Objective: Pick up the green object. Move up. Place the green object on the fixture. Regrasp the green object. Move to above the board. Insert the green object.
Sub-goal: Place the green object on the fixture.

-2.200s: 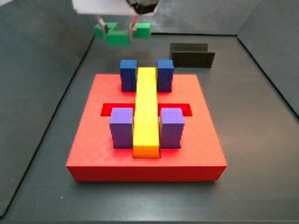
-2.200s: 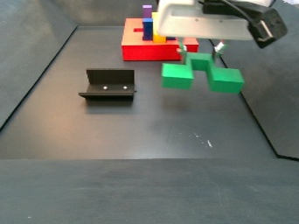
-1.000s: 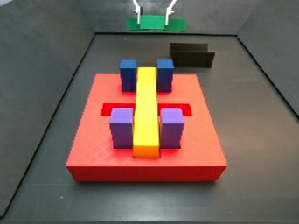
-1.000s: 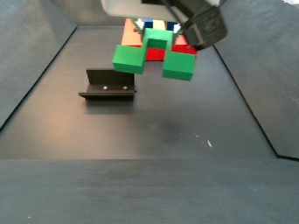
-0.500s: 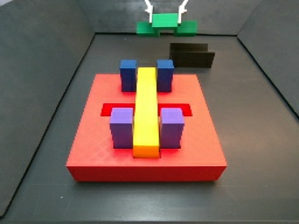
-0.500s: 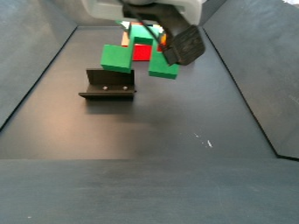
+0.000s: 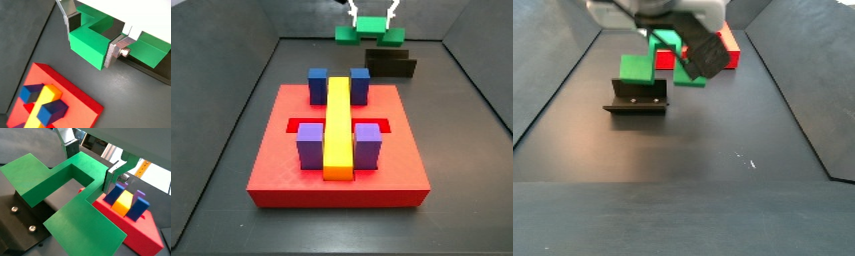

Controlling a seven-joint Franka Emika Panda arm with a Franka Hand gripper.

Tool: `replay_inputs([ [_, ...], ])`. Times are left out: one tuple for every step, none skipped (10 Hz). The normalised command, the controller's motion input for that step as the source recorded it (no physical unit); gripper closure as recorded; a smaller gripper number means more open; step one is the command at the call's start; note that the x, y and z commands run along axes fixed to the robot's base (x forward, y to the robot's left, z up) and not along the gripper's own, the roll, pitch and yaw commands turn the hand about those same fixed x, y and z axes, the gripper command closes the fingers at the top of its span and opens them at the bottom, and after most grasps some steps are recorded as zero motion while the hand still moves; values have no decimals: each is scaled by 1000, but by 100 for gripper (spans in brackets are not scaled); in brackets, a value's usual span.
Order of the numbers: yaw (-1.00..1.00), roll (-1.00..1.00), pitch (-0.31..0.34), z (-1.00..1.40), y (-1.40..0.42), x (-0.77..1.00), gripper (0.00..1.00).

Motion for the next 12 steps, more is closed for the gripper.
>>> replay_inputs([
  [0, 9, 0, -6, 0, 0, 100],
  [83, 280, 191, -66, 51, 649, 100],
  [146, 383, 234, -120, 0, 883, 100],
  [169, 300, 180, -217, 0, 994, 100],
  [180, 231, 120, -280, 0, 946, 100],
  [174, 217, 89, -274, 0, 817, 100],
  [120, 77, 29, -257, 0, 800, 100],
  [74, 3, 0, -246, 0, 774, 100],
  [0, 0, 0, -200, 0, 729, 100],
  [0, 0, 0, -186, 0, 691, 100],
  [0, 0, 0, -191, 0, 597, 100],
  [43, 0, 0, -154, 71, 260, 100],
])
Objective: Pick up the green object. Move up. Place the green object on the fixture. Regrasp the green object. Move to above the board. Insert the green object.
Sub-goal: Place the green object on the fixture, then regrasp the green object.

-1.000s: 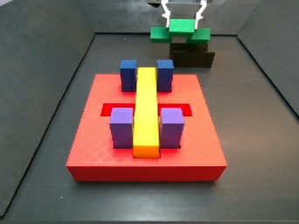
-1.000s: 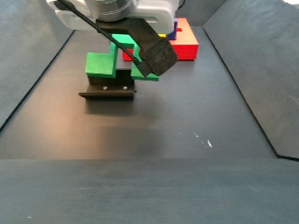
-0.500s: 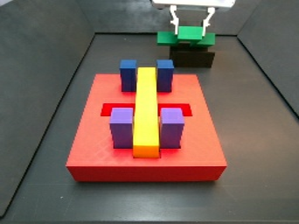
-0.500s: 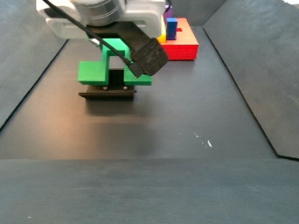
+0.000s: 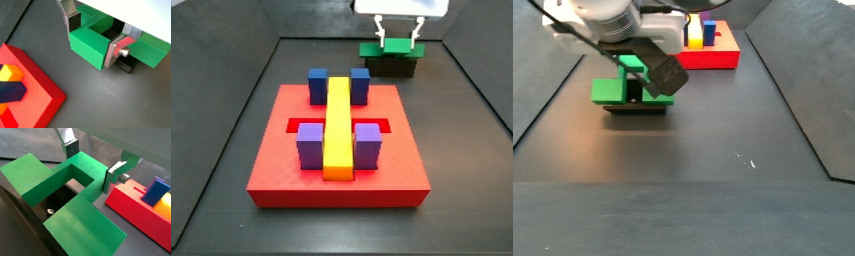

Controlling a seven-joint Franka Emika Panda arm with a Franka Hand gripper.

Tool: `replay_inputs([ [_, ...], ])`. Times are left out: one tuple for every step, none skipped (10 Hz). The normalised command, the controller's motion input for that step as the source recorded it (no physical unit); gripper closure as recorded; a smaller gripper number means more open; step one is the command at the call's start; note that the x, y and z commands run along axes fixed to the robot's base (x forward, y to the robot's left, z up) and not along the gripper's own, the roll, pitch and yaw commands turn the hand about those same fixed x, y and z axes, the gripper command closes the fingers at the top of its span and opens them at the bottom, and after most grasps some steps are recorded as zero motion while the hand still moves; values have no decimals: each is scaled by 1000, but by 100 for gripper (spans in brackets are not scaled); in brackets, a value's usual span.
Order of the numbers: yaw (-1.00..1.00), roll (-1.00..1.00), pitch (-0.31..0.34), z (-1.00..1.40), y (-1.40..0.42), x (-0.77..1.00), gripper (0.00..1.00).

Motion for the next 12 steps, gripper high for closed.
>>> replay_inputs([
  [34, 34, 0, -171, 120, 100, 100],
  [0, 3, 0, -106, 194, 0, 100],
  [-9, 0, 0, -66, 146, -43, 100],
  [-60, 0, 0, 0, 34, -117, 100],
  [-66, 0, 0, 0, 0, -151, 100],
  [-60, 0, 0, 0, 0, -137, 100],
  [-6, 0, 0, 0, 0, -43, 100],
  [0, 14, 0, 0, 0, 0, 100],
  [0, 11, 0, 0, 0, 0, 100],
  [0, 0, 0, 0, 0, 0, 0],
  [0, -23, 0, 0, 57, 49, 0],
  [0, -454, 0, 177, 551, 120, 0],
])
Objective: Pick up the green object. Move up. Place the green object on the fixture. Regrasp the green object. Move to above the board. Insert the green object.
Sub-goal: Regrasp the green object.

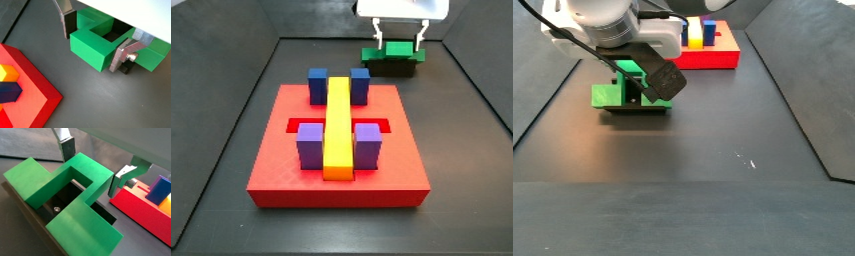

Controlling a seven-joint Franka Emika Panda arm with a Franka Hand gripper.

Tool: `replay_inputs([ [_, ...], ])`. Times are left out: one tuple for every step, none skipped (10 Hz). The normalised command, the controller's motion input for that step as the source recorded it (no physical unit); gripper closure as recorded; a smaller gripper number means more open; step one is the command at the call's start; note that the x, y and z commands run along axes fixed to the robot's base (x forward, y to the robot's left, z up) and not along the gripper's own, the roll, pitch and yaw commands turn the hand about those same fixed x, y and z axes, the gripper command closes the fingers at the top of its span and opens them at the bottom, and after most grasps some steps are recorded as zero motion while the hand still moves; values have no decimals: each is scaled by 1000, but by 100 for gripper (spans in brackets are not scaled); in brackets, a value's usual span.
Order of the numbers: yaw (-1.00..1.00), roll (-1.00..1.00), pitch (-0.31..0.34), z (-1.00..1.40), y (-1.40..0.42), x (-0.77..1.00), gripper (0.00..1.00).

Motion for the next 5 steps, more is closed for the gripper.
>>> replay_inputs([
  [0, -697, 0, 200, 740, 31, 0],
  [0, -431, 0, 234, 543, 37, 0],
  [0, 0, 11, 291, 280, 0, 0],
  [0, 357, 131, 523, 77, 20, 0],
  [0, 651, 260, 809, 0, 143, 0],
])
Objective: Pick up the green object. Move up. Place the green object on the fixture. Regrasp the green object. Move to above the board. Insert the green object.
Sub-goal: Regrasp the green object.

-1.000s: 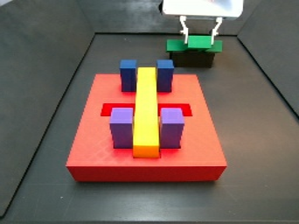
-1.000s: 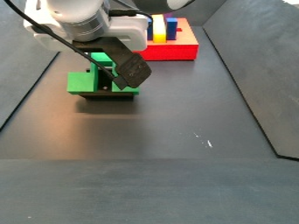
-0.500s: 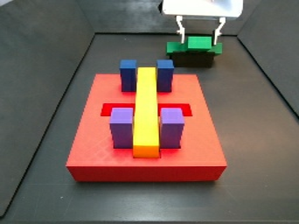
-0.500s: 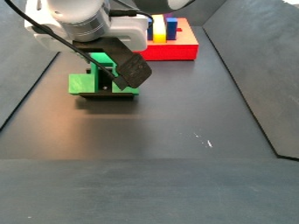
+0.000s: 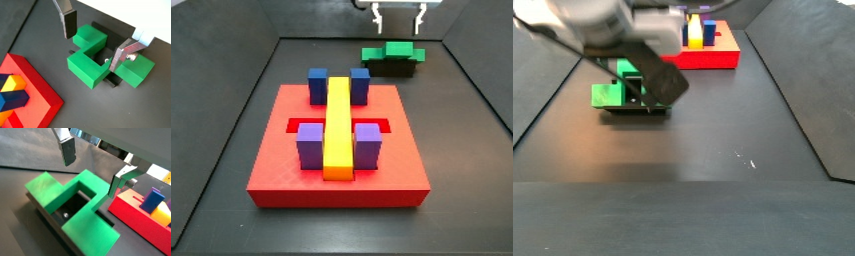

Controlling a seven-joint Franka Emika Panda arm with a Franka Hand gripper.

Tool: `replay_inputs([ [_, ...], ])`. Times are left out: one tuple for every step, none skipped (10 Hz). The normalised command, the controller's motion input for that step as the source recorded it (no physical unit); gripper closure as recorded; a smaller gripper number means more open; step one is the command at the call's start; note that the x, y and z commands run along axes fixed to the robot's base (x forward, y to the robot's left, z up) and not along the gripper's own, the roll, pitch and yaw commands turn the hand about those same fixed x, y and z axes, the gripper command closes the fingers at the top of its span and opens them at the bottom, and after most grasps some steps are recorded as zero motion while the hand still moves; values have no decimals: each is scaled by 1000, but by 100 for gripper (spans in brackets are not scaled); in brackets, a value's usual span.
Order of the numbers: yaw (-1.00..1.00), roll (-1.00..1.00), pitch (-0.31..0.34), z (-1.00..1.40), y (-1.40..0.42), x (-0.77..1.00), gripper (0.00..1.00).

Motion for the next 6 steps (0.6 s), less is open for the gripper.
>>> replay_inputs([
  [-14, 760, 277, 726, 0, 217, 0],
  [0, 1000, 280, 491, 0, 240, 0],
  [0, 1000, 326, 346, -17, 266, 0],
  [0, 1000, 263, 131, -3, 260, 0],
  [0, 1000, 197, 77, 0, 254, 0],
  [0, 1000, 180, 94, 0, 263, 0],
])
